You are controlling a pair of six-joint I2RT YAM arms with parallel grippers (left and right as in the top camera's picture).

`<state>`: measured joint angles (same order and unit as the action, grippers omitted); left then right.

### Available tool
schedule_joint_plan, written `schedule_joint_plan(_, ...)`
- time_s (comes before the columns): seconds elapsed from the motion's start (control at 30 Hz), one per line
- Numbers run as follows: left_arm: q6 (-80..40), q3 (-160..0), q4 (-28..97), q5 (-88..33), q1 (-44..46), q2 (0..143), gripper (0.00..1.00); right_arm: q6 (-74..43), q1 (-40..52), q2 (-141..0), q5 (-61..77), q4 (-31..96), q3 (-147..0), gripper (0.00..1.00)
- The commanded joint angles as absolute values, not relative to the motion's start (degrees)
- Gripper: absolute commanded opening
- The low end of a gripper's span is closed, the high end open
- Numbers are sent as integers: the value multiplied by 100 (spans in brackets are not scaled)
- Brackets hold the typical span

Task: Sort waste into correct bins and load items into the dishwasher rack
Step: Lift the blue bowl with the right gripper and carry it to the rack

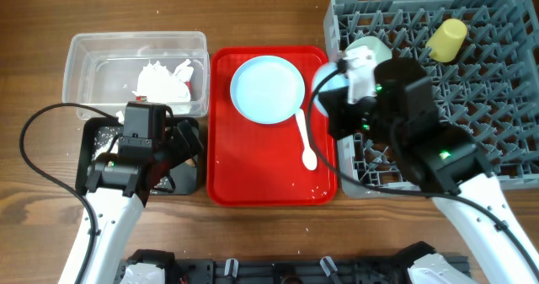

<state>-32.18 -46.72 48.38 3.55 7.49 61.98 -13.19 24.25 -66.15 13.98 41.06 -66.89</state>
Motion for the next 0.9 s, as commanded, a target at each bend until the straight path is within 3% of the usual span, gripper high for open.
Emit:
schedule_joint_plan(0.0, -3192, -4672, 4825, 329, 711, 6206, 100, -1041, 1949, -6541, 2290, 4429, -6707, 4)
schedule_joint_plan(0.17, -3192, -4672, 4825, 327, 711, 6206, 100, -626, 1144, -6541, 3308, 4862, -6705, 4)
schedule_joint_plan(0.37, -3192, -4672, 4825, 327, 711, 6206, 100, 318, -36, -6667, 5631, 5249, -6705, 4)
schedule_joint_plan(0.57, -3192, -4672, 4825, 327, 711, 6206, 100, 1229, -526, -7109, 6187, 5774, -6700, 4)
schedule_joint_plan(0.87, -3192, -4672, 4825, 327, 711, 6204, 100, 1507, -534, -8294, 6198, 5697, -6694, 4)
